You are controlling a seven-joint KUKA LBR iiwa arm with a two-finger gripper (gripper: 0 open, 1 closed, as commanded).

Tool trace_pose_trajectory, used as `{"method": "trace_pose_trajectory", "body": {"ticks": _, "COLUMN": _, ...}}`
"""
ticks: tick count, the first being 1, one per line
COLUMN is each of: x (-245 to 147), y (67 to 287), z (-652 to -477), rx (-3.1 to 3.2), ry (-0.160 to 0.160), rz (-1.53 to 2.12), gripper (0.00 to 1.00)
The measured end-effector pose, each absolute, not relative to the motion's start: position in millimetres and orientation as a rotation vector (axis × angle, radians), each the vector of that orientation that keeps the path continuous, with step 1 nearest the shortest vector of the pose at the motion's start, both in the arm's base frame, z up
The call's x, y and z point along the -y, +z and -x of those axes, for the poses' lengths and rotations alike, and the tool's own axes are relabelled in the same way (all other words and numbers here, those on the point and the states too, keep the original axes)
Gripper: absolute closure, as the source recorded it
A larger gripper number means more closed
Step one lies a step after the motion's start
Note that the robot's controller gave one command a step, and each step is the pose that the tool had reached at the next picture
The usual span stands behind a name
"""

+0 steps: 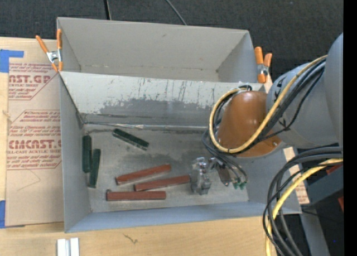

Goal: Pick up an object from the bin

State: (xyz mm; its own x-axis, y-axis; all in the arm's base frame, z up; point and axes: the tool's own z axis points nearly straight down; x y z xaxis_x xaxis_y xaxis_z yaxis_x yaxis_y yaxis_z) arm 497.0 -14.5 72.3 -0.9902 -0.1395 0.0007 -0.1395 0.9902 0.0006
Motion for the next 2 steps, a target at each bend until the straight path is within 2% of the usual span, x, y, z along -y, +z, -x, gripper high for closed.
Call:
{"method": "trace_pose_trajectory", "body": {"ticks": 1, "x": 14.4, "y": 72.3, "z": -496.9, "rx": 3.133, "ry": -0.001, "rz": -0.220, "gripper": 0.00}}
{"method": "trace_pose_trajectory", "body": {"ticks": 2, "x": 14.4, "y": 72.3, "z": -496.9, "rx": 3.133, "ry": -0.002, "rz": -0.220, "gripper": 0.00}}
